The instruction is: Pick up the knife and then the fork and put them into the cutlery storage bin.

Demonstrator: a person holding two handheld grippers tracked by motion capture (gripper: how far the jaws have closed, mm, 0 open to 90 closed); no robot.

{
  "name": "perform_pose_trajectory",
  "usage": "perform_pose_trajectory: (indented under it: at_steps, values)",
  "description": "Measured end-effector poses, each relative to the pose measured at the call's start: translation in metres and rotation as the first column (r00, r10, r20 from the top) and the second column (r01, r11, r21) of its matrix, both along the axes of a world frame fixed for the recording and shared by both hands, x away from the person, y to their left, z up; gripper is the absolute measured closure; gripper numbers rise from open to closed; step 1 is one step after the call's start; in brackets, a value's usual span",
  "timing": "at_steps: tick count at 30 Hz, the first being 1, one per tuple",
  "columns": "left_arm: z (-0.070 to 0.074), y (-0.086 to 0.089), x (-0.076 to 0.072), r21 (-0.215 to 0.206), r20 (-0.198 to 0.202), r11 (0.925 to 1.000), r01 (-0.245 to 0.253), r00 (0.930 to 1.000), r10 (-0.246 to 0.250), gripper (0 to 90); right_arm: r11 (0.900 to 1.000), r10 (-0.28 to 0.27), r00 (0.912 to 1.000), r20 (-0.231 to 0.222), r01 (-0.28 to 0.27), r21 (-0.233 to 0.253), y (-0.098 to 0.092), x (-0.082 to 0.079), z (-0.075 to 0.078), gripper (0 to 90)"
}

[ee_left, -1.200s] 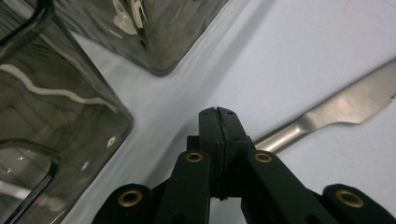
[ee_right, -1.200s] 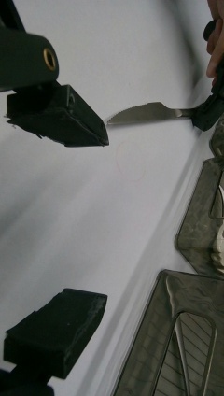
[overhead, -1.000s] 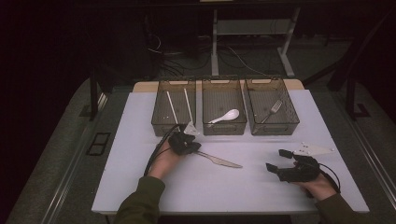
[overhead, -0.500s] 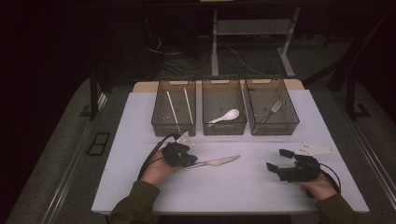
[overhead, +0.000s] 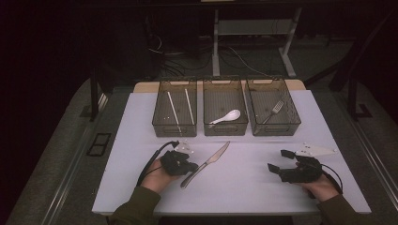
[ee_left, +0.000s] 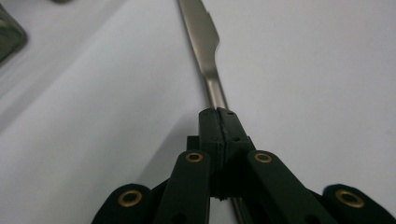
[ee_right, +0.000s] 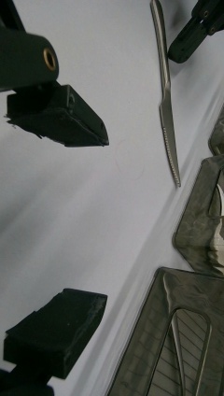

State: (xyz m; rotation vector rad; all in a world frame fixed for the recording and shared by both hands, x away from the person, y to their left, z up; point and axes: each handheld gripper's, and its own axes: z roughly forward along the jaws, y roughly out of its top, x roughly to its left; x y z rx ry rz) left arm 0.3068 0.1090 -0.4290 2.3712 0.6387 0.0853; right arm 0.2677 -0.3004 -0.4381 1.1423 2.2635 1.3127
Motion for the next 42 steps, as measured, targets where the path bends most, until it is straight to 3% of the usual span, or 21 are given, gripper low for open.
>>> perform_pose_trajectory:
  at_steps: [5,9,16,24,34,42]
  values:
    - [0.009,-0.001,-0.013,-0.039,0.028,0.9977,-0.054,0.9981,0.055,80.0,1.0,0.0,1.0,-0.001,0.0,-0.001,0.0,0.0,0.0,19.6]
    - [0.006,-0.002,-0.023,-0.052,0.028,0.9926,-0.109,0.9934,0.111,73.5,1.0,0.001,1.0,0.001,-0.001,-0.002,0.0,0.0,0.0,19.6]
    - [-0.003,-0.01,-0.021,-0.052,0.059,0.9866,-0.155,0.9858,0.157,67.0,1.0,0.0,1.0,0.002,0.0,-0.006,0.0,0.0,0.0,19.6]
    - [-0.014,-0.021,-0.018,0.006,0.089,0.9892,-0.147,0.9853,0.146,71.1,1.0,-0.002,1.0,0.003,0.003,-0.007,0.0,0.001,0.0,19.6]
    - [-0.015,-0.02,-0.018,-0.009,0.08,0.9905,-0.137,0.9873,0.137,78.6,1.0,-0.001,1.0,0.003,0.001,-0.009,0.0,0.001,-0.001,19.6]
    - [-0.015,-0.022,-0.019,0.005,0.105,0.9929,-0.119,0.9875,0.117,79.3,1.0,0.001,1.0,0.002,-0.001,-0.008,0.0,0.001,0.0,19.6]
